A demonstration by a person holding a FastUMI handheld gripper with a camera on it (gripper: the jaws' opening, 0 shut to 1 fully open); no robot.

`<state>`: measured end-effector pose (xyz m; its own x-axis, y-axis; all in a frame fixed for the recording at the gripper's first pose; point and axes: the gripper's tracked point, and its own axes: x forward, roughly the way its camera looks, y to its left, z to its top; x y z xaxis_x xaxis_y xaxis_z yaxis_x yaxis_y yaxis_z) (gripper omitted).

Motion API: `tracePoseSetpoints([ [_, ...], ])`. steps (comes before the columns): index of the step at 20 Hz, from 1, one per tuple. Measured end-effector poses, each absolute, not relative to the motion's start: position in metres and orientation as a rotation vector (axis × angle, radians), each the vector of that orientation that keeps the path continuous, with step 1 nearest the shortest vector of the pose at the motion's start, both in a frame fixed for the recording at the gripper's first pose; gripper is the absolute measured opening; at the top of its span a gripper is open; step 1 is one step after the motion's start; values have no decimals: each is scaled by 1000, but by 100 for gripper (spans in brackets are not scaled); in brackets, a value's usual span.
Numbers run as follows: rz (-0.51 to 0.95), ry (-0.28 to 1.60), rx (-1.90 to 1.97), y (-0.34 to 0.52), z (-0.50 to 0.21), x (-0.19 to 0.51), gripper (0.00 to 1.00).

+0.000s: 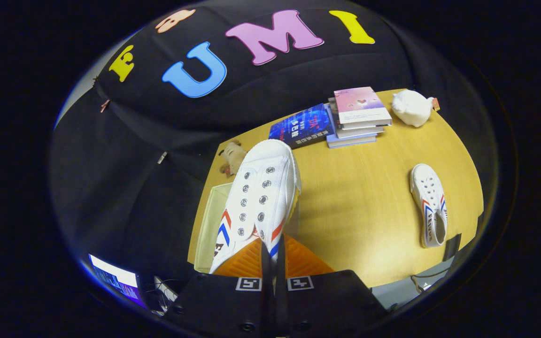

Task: Open the storage box then place both shoes into the box .Put the left shoe in first, then the right shoe, with the right side of both shoes facing outward in a uniform manner.

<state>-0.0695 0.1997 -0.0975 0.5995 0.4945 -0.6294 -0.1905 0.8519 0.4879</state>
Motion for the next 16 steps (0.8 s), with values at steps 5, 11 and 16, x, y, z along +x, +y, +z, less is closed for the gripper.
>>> tracePoseSetpoints([
  [5, 495, 893, 417, 270, -105, -81, 5],
  [11, 485, 977, 377, 324, -152, -81, 5],
  [16, 422, 1050, 318, 337, -190, -77, 5],
])
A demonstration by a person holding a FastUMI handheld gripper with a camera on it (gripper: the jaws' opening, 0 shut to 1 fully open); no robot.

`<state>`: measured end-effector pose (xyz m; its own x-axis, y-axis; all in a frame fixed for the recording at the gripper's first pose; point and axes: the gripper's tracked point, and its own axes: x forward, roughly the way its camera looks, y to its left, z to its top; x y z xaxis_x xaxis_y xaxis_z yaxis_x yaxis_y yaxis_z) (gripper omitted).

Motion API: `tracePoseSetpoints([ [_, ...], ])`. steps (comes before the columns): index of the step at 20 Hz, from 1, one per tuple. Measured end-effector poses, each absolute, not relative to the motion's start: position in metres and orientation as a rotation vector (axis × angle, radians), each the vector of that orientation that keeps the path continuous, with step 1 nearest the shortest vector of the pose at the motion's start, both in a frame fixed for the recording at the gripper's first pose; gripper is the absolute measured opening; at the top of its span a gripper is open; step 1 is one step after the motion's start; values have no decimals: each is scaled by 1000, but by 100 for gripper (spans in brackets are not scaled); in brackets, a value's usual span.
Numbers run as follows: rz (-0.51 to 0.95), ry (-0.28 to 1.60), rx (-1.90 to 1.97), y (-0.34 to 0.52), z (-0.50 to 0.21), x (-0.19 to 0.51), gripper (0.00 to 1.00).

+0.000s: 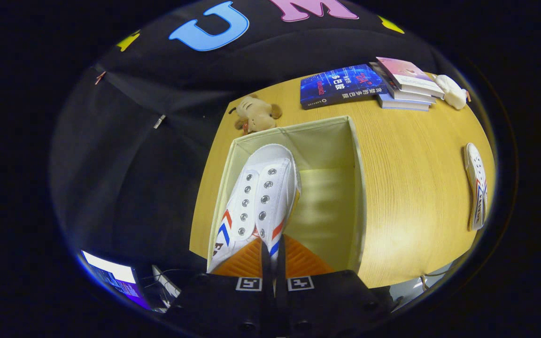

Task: Open the storage box then place both shoes into the box .Put the left shoe in first, then the right shoe, with the right side of both shoes facing outward in a uniform manner.

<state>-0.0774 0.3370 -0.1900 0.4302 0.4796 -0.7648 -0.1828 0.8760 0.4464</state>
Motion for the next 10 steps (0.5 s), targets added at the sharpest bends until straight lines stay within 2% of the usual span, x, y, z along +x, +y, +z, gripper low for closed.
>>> tracePoseSetpoints([
  [10, 379, 1181, 234, 360, -248, -61, 7],
])
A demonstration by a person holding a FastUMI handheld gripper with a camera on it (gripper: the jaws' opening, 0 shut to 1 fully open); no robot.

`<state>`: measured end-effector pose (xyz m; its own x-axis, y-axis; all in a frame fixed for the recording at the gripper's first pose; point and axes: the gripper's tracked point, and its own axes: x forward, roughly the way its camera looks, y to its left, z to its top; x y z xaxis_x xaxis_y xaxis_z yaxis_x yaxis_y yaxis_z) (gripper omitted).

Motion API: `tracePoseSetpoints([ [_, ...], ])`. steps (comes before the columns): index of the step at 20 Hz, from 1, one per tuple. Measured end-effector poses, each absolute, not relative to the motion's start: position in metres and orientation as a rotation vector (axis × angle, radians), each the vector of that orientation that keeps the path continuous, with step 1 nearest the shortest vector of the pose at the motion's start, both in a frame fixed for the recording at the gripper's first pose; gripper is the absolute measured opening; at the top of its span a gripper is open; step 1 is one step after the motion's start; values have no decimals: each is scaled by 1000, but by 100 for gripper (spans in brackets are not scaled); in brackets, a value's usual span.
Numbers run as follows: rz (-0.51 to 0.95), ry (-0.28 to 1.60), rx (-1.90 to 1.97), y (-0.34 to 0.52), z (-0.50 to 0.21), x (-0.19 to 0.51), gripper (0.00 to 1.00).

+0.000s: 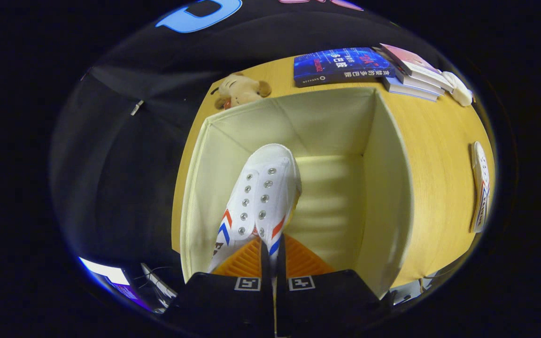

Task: Open the storage box then place both shoes into the box .Put the left shoe in first, then the right shoe, with the right side of both shoes facing outward in a uniform manner.

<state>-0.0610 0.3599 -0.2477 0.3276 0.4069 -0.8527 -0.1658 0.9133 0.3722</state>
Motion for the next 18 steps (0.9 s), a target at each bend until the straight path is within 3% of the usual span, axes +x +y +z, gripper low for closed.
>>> tracePoseSetpoints([
  [3, 444, 1214, 243, 369, -250, -70, 13],
  [8, 531, 1146, 378, 356, -195, -70, 87],
  [11, 540, 1068, 399, 316, -163, -71, 99],
  [18, 401, 823, 216, 153, -124, -52, 98],
])
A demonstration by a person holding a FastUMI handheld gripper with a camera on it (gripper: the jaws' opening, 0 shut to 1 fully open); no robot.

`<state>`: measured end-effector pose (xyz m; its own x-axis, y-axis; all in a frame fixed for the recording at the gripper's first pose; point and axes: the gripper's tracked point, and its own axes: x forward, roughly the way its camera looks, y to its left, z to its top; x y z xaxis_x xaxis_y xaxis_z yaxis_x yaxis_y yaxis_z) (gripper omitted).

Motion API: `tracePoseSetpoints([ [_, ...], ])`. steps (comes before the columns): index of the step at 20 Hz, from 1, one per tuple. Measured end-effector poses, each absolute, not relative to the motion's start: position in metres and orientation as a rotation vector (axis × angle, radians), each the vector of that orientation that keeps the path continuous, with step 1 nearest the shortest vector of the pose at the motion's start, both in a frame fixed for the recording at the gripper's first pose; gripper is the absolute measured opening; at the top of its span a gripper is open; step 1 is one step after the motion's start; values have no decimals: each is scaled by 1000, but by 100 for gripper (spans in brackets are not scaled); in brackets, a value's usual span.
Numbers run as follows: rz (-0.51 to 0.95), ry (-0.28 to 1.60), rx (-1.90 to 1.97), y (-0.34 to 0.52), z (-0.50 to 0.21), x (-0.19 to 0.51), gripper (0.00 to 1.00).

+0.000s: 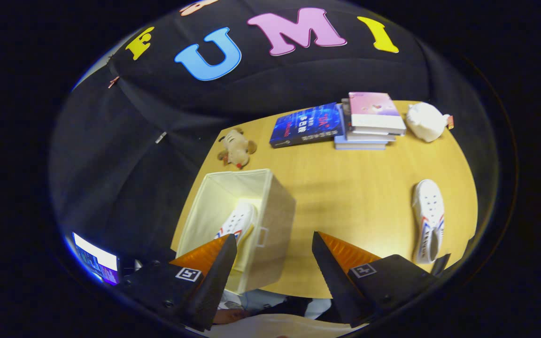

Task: Open the storage box then place both shoes into the box .Put the left shoe in first, then the right shoe, with the right side of both shoes facing outward in a uniform manner.

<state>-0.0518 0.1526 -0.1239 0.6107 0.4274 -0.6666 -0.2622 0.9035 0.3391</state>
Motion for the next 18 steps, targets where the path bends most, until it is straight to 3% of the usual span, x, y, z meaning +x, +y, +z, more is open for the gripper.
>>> tracePoseSetpoints([
  [10, 156, 798, -10, -50, -178, -42, 99],
  [18, 12, 894, -3, -133, -235, -26, 99],
])
